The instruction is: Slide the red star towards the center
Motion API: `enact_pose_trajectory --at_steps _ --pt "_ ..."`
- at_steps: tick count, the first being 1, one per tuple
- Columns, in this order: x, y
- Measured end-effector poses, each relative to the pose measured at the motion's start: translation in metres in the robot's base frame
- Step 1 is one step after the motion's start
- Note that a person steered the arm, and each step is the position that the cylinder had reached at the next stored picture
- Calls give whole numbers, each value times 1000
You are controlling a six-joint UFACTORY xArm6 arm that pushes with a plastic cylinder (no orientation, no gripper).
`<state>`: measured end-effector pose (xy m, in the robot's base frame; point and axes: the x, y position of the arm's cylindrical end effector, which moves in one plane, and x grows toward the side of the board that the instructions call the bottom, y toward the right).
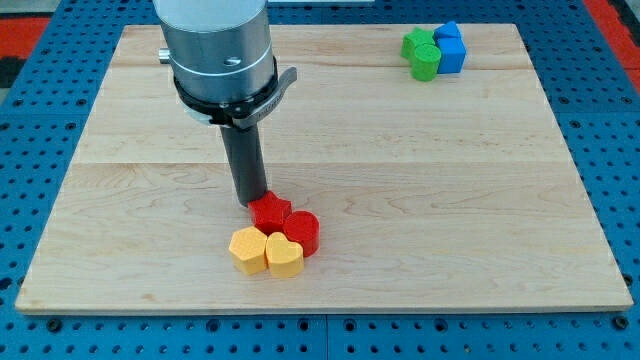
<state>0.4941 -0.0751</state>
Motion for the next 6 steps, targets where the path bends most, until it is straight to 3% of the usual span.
enact_pose_trajectory --at_steps 1,2,3,5,6 --pt "-7 10" --pt "-42 21" --pt "-32 91" --pt "65 163" --pt "118 155"
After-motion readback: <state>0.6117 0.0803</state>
